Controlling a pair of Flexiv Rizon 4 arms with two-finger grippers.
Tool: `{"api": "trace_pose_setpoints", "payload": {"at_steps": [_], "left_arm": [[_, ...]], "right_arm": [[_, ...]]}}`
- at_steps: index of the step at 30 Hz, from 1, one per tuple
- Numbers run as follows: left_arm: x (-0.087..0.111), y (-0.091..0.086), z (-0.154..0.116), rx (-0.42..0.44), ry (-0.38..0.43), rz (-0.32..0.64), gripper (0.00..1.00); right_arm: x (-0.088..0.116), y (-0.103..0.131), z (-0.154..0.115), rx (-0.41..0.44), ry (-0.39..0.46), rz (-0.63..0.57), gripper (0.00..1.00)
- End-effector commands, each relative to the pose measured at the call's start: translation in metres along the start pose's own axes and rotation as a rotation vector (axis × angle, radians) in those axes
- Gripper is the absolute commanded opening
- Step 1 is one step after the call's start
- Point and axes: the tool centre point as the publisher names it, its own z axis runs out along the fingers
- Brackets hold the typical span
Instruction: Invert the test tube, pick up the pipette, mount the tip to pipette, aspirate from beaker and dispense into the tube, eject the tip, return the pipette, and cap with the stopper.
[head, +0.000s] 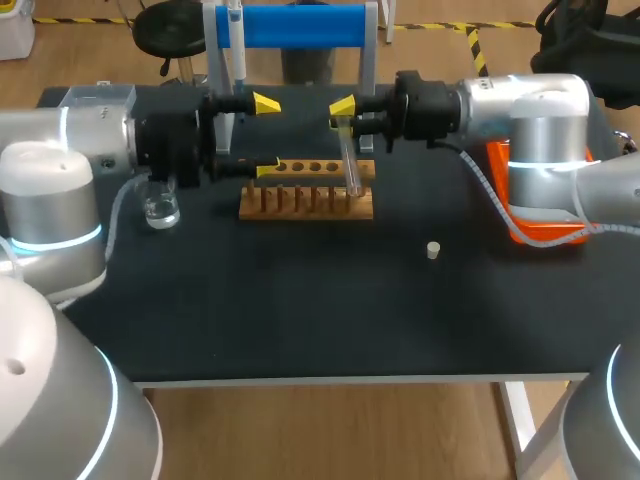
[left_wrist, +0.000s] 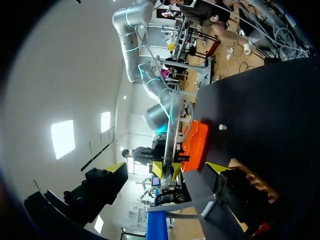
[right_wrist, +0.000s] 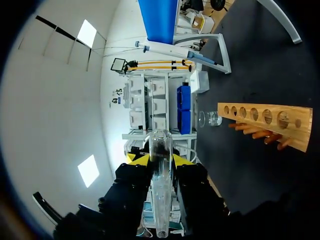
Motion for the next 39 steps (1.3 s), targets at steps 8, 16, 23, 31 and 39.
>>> {"api": "trace_pose_setpoints", "payload": {"at_steps": [8,16,23,31,39], "left_arm": [[0.005,-0.015,0.021,-0.003,-0.005,0.022,1.00],[0.001,-0.032,0.045,0.047,0.007,0.076,1.00],[0.003,-0.039,0.066,0.113,-0.013,0.086,1.00],[0.011,-0.046,0.085,0.159,-0.022,0.079,1.00],[0.009,-0.047,0.099,0.144,-0.005,0.114,1.00]], "right_arm": [[0.001,0.000,-0.001,0.002,-0.002,0.000,0.00],[0.001,0.000,-0.001,0.002,-0.002,0.000,0.00],[0.001,0.000,-0.001,0.002,-0.002,0.000,0.00],[0.001,0.000,-0.001,0.002,-0.002,0.000,0.00],[0.001,0.000,-0.001,0.002,-0.002,0.000,0.00]]}}
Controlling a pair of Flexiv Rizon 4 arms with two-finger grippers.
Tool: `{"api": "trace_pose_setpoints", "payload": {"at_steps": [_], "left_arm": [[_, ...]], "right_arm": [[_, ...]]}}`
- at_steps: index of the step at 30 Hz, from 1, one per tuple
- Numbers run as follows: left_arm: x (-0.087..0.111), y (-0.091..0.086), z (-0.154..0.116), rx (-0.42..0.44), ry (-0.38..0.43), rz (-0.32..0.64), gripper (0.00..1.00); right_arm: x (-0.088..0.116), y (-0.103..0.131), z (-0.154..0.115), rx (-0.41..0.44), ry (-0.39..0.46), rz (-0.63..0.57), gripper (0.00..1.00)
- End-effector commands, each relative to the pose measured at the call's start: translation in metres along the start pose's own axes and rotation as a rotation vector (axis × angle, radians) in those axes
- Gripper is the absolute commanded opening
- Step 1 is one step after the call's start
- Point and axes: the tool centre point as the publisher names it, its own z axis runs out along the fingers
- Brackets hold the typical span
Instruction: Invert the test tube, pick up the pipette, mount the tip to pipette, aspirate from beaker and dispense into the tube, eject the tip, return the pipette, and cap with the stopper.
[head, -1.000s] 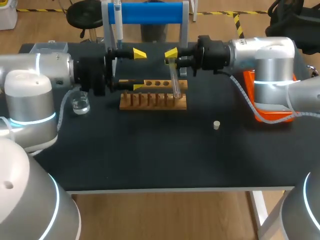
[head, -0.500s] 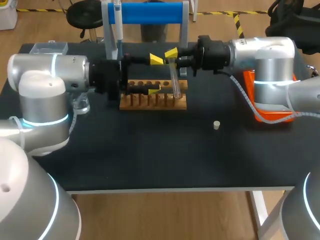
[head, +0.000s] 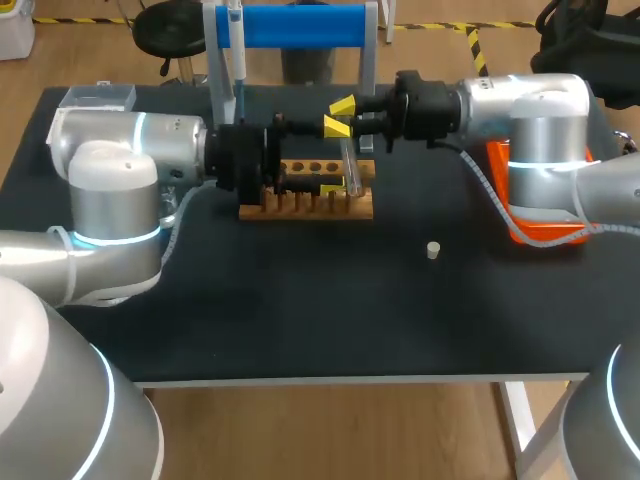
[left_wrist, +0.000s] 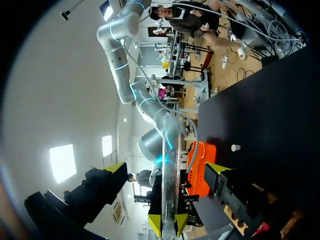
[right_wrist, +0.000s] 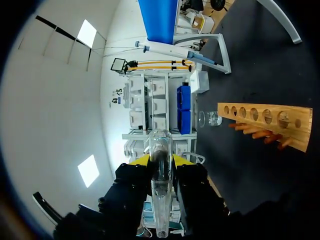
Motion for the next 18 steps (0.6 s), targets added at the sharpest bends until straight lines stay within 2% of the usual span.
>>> {"api": "trace_pose_setpoints", "payload": {"at_steps": [1,8,18], "left_arm": [[-0.0011,0.0045,0.0108,-0.026,0.021,0.018,1.00],[-0.0062,0.0099,0.0135,-0.068,0.033,0.046,1.00],[-0.0040,0.0092,0.0139,-0.079,-0.027,0.034,1.00]], "right_arm": [[0.0006,0.0001,-0.0010,0.002,-0.001,-0.001,0.00],[0.0006,0.0001,-0.0010,0.002,-0.001,-0.001,0.00],[0.0006,0.0001,-0.0010,0.002,-0.001,-0.001,0.00]]}}
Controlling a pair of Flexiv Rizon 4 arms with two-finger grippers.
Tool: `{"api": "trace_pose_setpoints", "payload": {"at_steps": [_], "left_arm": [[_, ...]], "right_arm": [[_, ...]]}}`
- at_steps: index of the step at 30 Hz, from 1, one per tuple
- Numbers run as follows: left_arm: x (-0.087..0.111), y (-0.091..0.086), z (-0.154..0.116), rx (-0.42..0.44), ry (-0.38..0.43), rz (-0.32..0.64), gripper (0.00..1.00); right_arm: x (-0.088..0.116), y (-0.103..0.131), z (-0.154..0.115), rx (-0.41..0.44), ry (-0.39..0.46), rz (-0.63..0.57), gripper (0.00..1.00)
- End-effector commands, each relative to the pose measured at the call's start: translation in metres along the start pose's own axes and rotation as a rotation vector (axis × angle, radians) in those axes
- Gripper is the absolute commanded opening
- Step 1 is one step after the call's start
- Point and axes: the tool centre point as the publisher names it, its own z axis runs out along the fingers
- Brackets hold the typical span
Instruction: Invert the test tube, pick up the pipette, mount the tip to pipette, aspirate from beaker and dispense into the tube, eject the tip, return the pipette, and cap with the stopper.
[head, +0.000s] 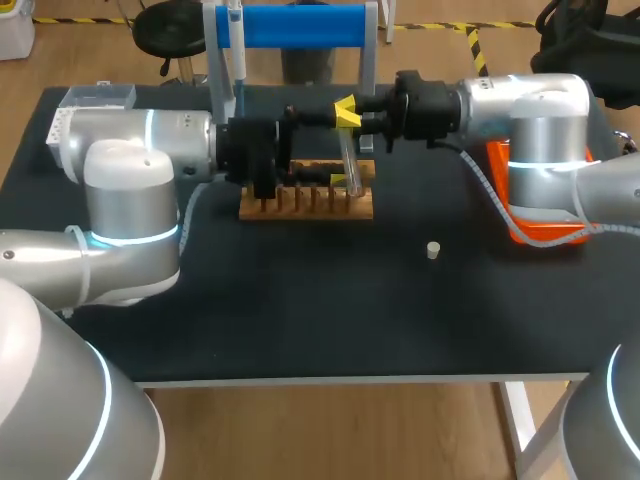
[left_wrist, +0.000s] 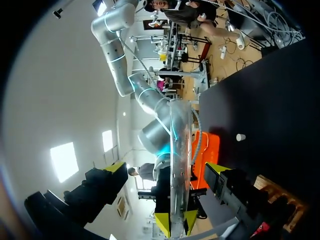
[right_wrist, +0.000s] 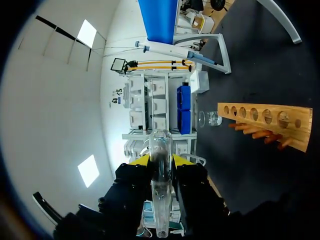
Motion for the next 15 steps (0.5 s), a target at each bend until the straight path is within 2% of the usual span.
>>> {"api": "trace_pose_setpoints", "payload": {"at_steps": [1,7,10,15], "left_arm": [[0.0049,-0.0039,0.0016,-0.007,-0.028,0.002,0.99],[0.0053,-0.0044,0.0021,-0.007,-0.025,0.004,0.95],[0.0052,-0.0042,0.0020,-0.006,-0.022,0.005,0.90],[0.0052,-0.0038,0.0019,-0.012,-0.012,0.005,0.73]], "right_arm": [[0.0005,0.0001,-0.0010,0.002,-0.001,-0.001,0.00],[0.0005,0.0001,-0.0010,0.002,-0.001,-0.001,0.00],[0.0005,0.0001,-0.0010,0.002,-0.001,-0.001,0.00],[0.0005,0.0001,-0.0010,0.002,-0.001,-0.001,0.00]]}}
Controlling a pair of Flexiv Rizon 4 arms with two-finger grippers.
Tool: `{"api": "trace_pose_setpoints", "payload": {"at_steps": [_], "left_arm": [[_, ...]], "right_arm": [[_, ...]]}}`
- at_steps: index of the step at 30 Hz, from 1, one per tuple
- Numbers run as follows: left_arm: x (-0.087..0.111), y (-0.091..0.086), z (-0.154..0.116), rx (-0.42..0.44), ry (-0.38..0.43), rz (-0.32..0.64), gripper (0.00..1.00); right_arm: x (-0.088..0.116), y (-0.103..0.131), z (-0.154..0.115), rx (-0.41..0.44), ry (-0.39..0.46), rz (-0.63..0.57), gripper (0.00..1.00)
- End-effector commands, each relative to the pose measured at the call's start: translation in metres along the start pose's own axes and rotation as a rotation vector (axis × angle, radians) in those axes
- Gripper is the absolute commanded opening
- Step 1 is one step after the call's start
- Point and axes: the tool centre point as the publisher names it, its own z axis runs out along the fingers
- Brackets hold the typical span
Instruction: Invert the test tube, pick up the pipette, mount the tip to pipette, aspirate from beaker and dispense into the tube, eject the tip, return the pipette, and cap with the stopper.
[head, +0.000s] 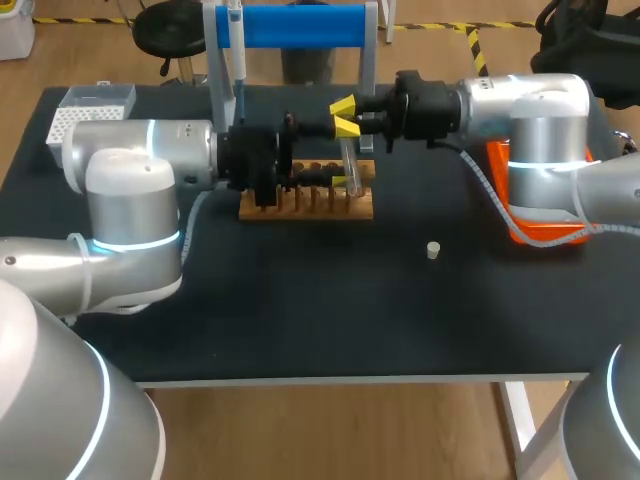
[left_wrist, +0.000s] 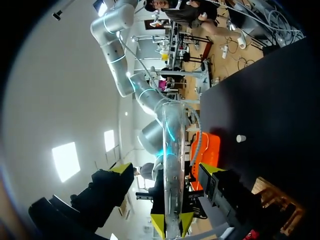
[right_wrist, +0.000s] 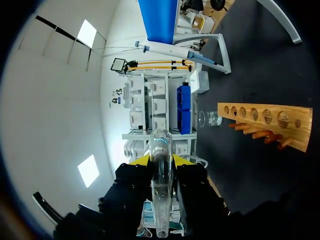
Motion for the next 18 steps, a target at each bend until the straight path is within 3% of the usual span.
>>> {"api": "trace_pose_setpoints", "payload": {"at_steps": [1,5,10,14,18], "left_arm": [[-0.0008,-0.0012,0.0015,-0.007,0.001,0.003,0.71],[-0.0009,-0.0011,0.0016,-0.008,-0.001,0.004,0.69],[-0.0012,-0.0013,0.0020,-0.005,-0.002,0.006,0.61],[-0.0012,-0.0017,0.0025,-0.003,-0.002,0.007,0.49],[-0.0013,-0.0019,0.0028,0.000,-0.001,0.007,0.47]], "right_arm": [[0.0005,0.0001,-0.0010,0.002,-0.001,-0.001,0.00],[0.0005,0.0001,-0.0010,0.002,-0.001,-0.001,0.00],[0.0005,0.0001,-0.0010,0.002,-0.001,-0.001,0.00],[0.0005,0.0001,-0.0010,0.002,-0.001,-0.001,0.00],[0.0005,0.0001,-0.0010,0.002,-0.001,-0.001,0.00]]}}
